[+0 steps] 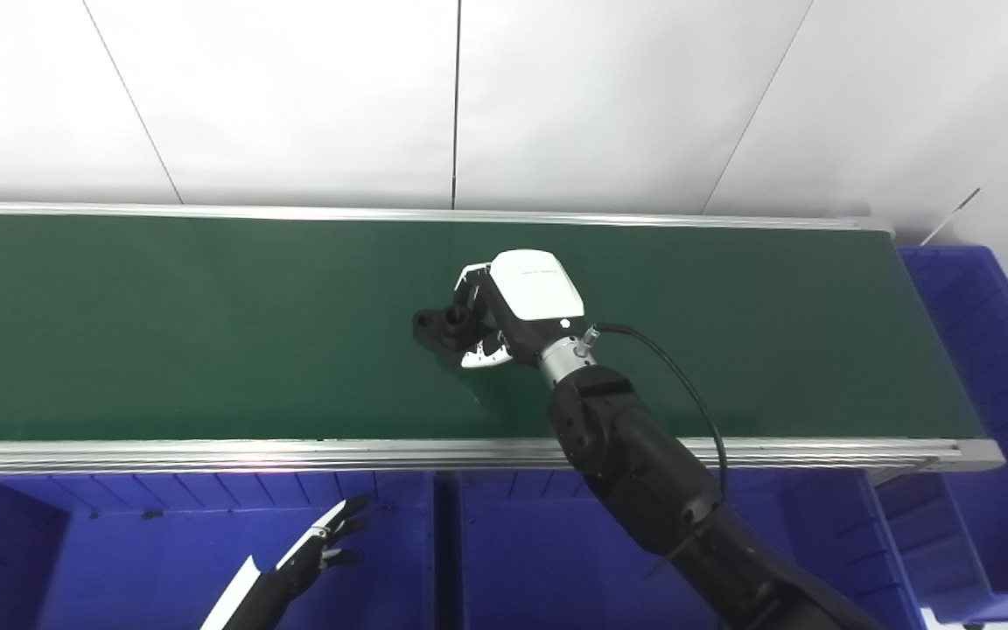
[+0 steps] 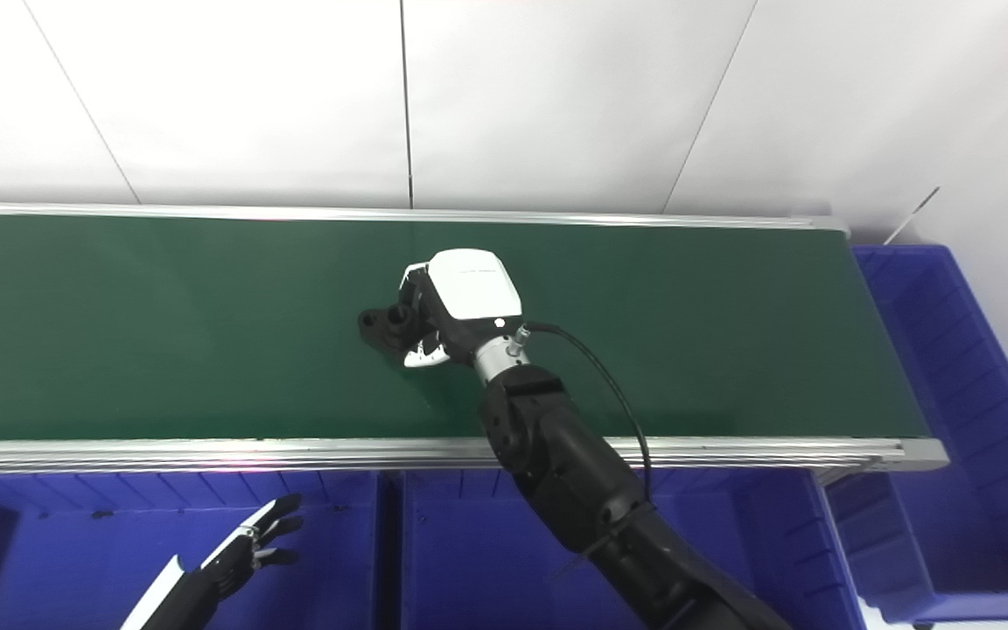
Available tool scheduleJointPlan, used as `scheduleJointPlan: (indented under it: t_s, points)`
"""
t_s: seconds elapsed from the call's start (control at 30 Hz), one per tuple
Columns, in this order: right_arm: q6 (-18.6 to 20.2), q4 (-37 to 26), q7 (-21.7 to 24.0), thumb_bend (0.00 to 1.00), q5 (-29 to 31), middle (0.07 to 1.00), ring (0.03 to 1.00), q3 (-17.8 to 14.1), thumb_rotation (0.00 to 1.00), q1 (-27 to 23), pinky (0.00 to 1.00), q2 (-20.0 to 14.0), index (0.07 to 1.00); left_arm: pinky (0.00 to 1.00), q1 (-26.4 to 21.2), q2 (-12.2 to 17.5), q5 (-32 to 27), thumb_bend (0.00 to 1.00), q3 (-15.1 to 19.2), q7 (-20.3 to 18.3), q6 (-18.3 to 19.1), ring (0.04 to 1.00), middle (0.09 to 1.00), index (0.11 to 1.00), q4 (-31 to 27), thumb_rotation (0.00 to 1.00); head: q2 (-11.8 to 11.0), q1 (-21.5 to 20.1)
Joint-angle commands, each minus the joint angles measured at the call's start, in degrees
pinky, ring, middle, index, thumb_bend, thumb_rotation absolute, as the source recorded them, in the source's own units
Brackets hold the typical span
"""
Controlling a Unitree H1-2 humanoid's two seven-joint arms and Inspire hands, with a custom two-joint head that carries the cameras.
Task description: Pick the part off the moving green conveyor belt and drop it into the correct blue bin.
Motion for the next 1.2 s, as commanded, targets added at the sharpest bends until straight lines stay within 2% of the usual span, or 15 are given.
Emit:
scheduleJointPlan:
  t_s: [0.0, 0.07, 0.2, 0.37, 0.5, 0.6, 0.67, 0.83, 1.0, 1.17]
  points:
    - [0.2, 0.88, -0.25, 0.52, -0.76, 0.489, 0.301, 0.71, 0.0, 0.75, 0.2, 0.2, 0.492, 0.81, 0.09, 0.5, 0.24, 0.93, -0.08, 1.34, -1.84, 0.855, 0.89, 0.902, -1.97, 0.57, -0.01, -0.1]
    - [-0.56, 0.46, -2.0, 0.53, -0.56, 0.476, 0.248, 0.42, 0.0, 1.4, 0.17, 0.2, 0.488, 0.81, 0.04, 0.56, 0.35, 0.93, -0.28, 1.63, -1.84, 0.854, 0.891, 0.902, -2.0, 0.58, 0.05, -0.24]
    - [-1.17, -4.18, -5.05, 0.53, 0.15, 0.471, 0.215, -0.85, 0.0, 4.07, 0.15, 0.28, 0.487, 0.81, 0.12, 0.43, -0.69, 0.93, -0.12, 0.68, -1.84, 0.855, 0.894, 0.904, -2.05, 0.57, 0.37, -0.62]
    - [-1.07, -13.5, -7.76, 0.53, 0.0, 0.473, 0.255, -2.86, 0.0, 8.85, 0.18, 0.74, 0.487, 0.8, 0.23, 0.72, -0.52, 0.93, -0.06, 0.73, -1.84, 0.853, 0.895, 0.907, -2.42, 0.58, 0.8, -1.4]
    - [-0.91, -21.84, -7.73, 0.53, 0.33, 0.471, 0.234, -5.05, 0.0, 12.63, 0.18, 1.77, 0.486, 0.79, 0.65, 0.65, -1.2, 0.93, 0.55, 0.05, -1.84, 0.849, 0.895, 0.905, -2.86, 0.57, 1.19, -1.73]
    - [1.21, -29.67, -5.75, 0.53, -0.87, 0.47, 0.212, -6.48, 0.0, 16.37, 0.16, 3.06, 0.486, 0.78, 0.92, 0.61, -1.36, 0.94, 1.17, -0.21, -1.84, 0.847, 0.894, 0.906, -3.29, 0.59, 1.66, -2.18]
    - [0.76, -33.32, -5.53, 0.53, -1.81, 0.47, 0.206, -6.99, 0.0, 18.82, 0.15, 3.19, 0.486, 0.78, 1.05, -0.03, -3.05, 0.92, 2.24, -1.91, -1.84, 0.85, 0.897, 0.906, -3.29, 0.58, 2.04, -2.34]
    - [-1.14, -39.79, -5.8, 0.53, -3.21, 0.47, 0.214, -7.55, 0.0, 25.78, 0.15, 3.26, 0.485, 0.77, 0.95, -1.85, -4.25, 0.88, 4.84, -4.97, -1.84, 0.849, 0.906, 0.914, -3.11, 0.57, 2.82, -2.5]
    - [-3.37, -44.62, -6.21, 0.53, -1.72, 0.471, 0.228, -6.71, 0.0, 36.38, 0.16, 3.21, 0.484, 0.81, 0.05, -3.87, -5.26, 0.88, 7.62, -7.86, -1.84, 0.869, 0.908, 0.922, -2.32, 0.62, 4.23, -3.91]
    - [-7.25, -44.96, -7.18, 0.53, 1.52, 0.472, 0.253, -6.63, 0.0, 45.65, 0.18, 1.66, 0.485, 0.83, -1.36, -5.76, -6.72, 0.88, 10.42, -12.13, -1.84, 0.876, 0.911, 0.925, -1.74, 0.62, 5.54, -4.54]
